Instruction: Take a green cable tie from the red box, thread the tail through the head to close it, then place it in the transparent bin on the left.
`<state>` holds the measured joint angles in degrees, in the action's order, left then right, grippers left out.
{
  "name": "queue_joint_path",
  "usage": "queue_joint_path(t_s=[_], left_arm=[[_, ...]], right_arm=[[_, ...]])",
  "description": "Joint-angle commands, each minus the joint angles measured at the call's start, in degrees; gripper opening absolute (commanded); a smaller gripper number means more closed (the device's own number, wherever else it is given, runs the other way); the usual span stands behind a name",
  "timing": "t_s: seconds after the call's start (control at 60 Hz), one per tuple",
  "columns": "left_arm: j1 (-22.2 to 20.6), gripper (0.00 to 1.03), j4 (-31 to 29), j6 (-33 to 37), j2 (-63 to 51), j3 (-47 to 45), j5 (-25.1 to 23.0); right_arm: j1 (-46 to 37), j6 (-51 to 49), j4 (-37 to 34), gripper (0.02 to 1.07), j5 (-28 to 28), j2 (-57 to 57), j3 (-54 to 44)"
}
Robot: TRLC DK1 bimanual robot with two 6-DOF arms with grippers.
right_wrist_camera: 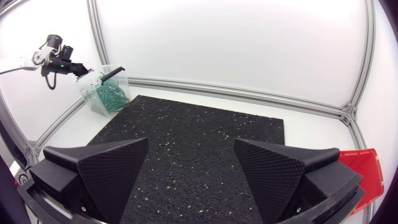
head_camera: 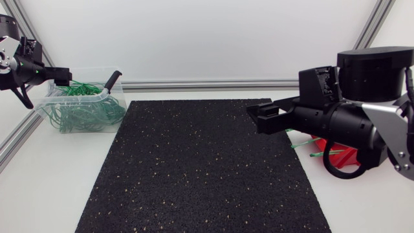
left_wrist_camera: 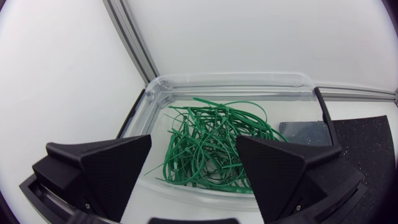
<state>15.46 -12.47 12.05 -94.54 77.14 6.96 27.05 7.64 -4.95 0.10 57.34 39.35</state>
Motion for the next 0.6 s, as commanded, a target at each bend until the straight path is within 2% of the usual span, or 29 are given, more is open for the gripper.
queue_joint_path(t_s=[0.0, 0.033, 0.133, 0.3, 0.583], left_arm=[[-1.3, 1.0, 3.2, 1.4, 8.8, -7.6, -0.3], [-1.7, 1.0, 5.4, 1.1, 11.4, -10.6, -0.7], [-2.7, 1.0, 7.0, 1.5, 18.8, -17.6, -3.7], [-5.3, 1.0, 7.1, 1.5, 28.4, -25.6, -3.9], [-6.4, 1.0, 9.7, 0.9, 41.5, -38.1, -3.8]], right_arm=[[-2.6, -1.8, -1.6, 1.03, 0.4, -2.8, -2.2], [-3.6, -2.2, -1.7, 1.03, 0.5, -3.9, -2.7], [-6.7, -3.5, -2.0, 1.03, 0.6, -7.2, -4.6], [-11.8, -5.8, -2.3, 1.03, 0.6, -13.7, -8.6], [-18.3, -7.6, -5.1, 1.03, 0.7, -26.8, -14.4]])
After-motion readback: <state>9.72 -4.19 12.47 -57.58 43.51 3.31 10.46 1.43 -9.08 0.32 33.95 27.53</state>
